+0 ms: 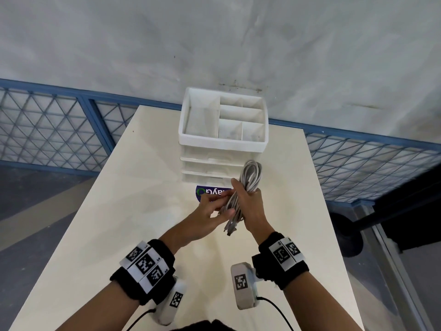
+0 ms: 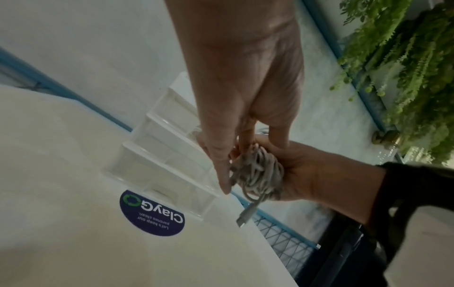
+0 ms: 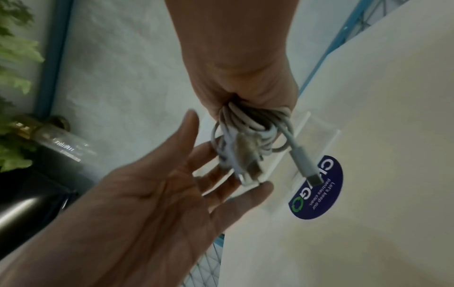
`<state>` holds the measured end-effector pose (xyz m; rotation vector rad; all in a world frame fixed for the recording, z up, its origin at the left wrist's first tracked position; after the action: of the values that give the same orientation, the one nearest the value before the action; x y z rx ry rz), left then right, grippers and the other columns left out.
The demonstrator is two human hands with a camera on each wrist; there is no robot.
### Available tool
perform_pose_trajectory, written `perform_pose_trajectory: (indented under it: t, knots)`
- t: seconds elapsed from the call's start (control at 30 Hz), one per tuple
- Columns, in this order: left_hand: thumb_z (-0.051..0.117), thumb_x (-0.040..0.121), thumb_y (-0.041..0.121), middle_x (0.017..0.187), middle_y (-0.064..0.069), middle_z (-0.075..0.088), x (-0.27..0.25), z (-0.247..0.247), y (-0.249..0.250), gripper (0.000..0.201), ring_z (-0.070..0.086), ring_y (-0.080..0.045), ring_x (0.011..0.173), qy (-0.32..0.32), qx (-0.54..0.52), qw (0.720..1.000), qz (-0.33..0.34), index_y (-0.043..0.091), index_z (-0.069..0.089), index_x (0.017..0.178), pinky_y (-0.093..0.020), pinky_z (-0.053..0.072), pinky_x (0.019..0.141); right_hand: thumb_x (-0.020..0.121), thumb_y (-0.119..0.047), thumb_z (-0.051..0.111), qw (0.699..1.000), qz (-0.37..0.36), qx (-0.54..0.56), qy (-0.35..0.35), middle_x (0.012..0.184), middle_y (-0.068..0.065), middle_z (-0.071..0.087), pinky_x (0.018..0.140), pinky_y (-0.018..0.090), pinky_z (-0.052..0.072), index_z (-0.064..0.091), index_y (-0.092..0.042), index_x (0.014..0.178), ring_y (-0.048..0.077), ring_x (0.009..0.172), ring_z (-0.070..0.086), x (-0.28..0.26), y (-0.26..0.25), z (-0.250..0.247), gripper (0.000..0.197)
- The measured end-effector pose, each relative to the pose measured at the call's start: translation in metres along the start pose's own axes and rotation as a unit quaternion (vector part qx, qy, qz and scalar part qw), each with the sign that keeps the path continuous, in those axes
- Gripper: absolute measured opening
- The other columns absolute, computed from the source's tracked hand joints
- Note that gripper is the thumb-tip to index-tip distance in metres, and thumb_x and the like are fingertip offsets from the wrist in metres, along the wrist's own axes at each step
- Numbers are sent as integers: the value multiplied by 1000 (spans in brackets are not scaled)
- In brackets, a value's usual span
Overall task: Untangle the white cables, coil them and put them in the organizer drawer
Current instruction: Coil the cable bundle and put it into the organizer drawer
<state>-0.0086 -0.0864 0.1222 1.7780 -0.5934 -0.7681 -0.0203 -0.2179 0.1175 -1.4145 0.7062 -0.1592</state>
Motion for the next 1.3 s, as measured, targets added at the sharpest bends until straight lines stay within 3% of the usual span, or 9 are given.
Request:
perform_pose_trajectory:
  t: [0.1,0.23,0.33,0.67,0.83,0.97,1.1,1.2,1.3]
  knots:
    - [51,95,24,122,14,56,7,-8,-8,33,51,-7,115,1,-41,999,-8,33,56,127,-23,46,93,88,-27,62,1000,0,-4,-4,76,15,74,65,42,57,65,-7,70,34,64,67,8,3,-11,28]
    - [43,94,5,96,5,64,36,-26,-35,27,58,-17,97,92,-77,988,-97,20,66,97,-27,49,77,90,-25,61,1000,-5,-4,-6,49,5,57,52,30,49,54,-10,61,24,48,58,20,3,-30,33]
    - [40,98,11,86,-1,63,68,-34,-43,20,58,-21,90,157,-154,966,-134,9,59,103,-25,48,70,89,-25,63,1000,-13,-5,-21,45,-1,49,52,28,46,48,-14,62,20,46,55,31,0,-39,33]
    - [50,93,34,97,-10,62,130,-33,-40,37,62,-19,93,270,-439,838,-179,-1,53,102,-32,53,82,88,-31,64,991,-54,-90,-83,45,0,48,52,26,48,46,-12,55,18,47,54,52,-9,-37,42]
    - [54,92,33,94,-4,64,111,-26,-48,29,62,-13,84,246,-442,845,-174,4,58,93,-24,51,76,89,-31,62,973,-112,-153,-132,52,14,51,54,24,47,50,-1,55,21,50,54,55,-36,-27,47]
    - [51,94,25,90,-13,64,90,-15,-59,34,71,-7,65,237,-474,834,-153,-8,57,99,-16,57,63,86,-33,65,953,-173,-193,-155,48,5,54,52,25,47,52,-11,54,19,45,54,61,-64,0,41]
    - [48,95,18,90,-19,60,76,-8,-62,29,73,-11,67,231,-514,819,-107,-10,53,100,-16,58,66,81,-45,66,897,-205,-333,-205,63,3,63,60,28,51,60,-23,87,19,57,63,69,-64,44,24]
    - [48,95,17,91,-19,65,70,-8,-62,29,73,-11,71,226,-519,817,-110,-9,59,89,-18,58,71,82,-56,58,786,-250,-517,-229,96,7,71,80,35,49,57,-17,114,29,89,67,83,-39,64,50]
    - [48,95,15,92,-20,67,67,-8,-63,27,73,-11,70,224,-532,808,-119,-10,60,91,-17,58,66,85,-58,53,704,-254,-620,-237,108,8,68,81,34,46,55,-13,112,30,102,63,101,-15,60,52]
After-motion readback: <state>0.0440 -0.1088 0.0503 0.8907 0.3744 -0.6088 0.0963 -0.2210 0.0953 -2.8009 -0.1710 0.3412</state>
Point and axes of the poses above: each hand's wrist, its own x-axis towards the middle knuckle, its own z-axis out of the palm, y = z × x, the point moved 3 cm from there along x, towards the middle knuckle
